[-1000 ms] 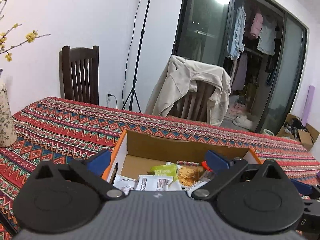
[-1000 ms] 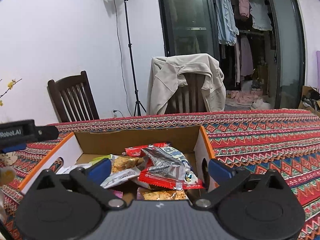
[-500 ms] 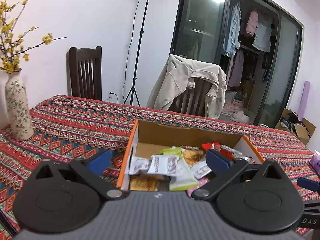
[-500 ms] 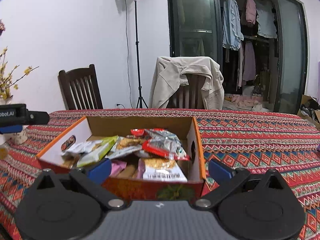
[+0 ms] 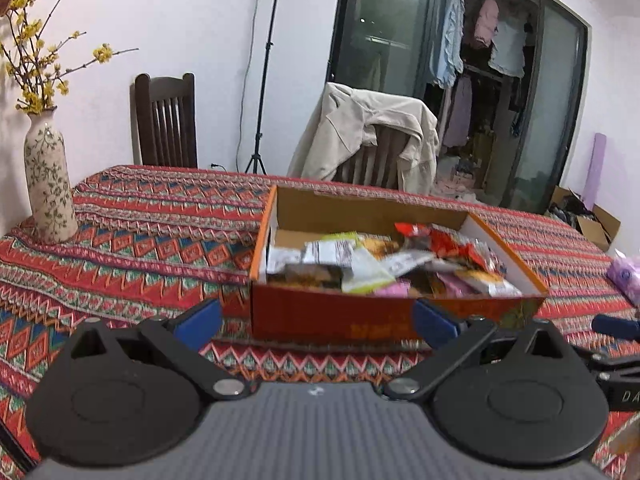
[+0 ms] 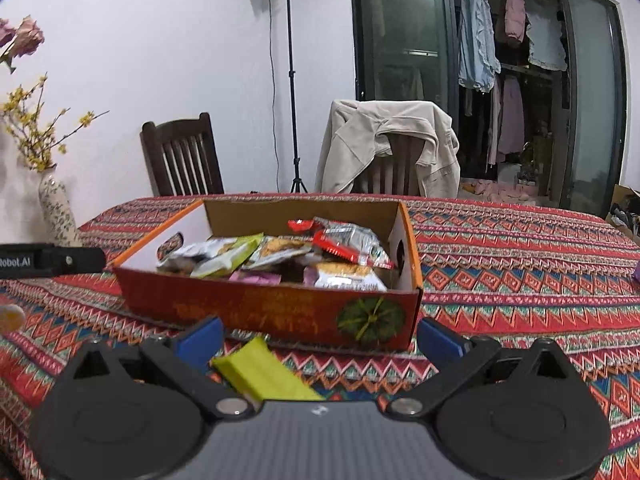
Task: Organize snacks
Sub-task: 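Withdraw both grippers from the box back toward the remaining packets, then move the right gripper to the pink packet and grasp it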
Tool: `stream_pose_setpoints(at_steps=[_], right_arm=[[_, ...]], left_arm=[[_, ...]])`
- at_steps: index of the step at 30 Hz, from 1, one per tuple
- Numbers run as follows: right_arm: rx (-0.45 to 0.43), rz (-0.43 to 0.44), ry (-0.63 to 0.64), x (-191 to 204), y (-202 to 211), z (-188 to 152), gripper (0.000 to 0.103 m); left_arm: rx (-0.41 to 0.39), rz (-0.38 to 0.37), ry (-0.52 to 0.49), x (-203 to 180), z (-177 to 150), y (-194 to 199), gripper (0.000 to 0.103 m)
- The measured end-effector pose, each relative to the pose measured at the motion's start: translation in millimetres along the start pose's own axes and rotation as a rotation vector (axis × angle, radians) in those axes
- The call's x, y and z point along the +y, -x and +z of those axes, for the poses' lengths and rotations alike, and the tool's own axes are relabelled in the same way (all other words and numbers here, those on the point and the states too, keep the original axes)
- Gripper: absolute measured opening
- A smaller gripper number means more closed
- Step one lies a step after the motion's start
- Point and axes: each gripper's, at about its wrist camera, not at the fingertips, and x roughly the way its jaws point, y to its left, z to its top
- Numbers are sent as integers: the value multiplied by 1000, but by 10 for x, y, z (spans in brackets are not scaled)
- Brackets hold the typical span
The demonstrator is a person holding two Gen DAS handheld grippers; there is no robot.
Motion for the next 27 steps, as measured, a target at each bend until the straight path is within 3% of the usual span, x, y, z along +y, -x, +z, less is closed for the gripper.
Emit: stream_pose_setpoints(at_steps=[13,27], right_arm=[[42,-3,-9,4,110,-233,103],[57,-4,-10,18,75,-258,103]], left_arm=[[36,-32,4,92,-366,-3,103],[28,-79,24,130,-437,-41,103]])
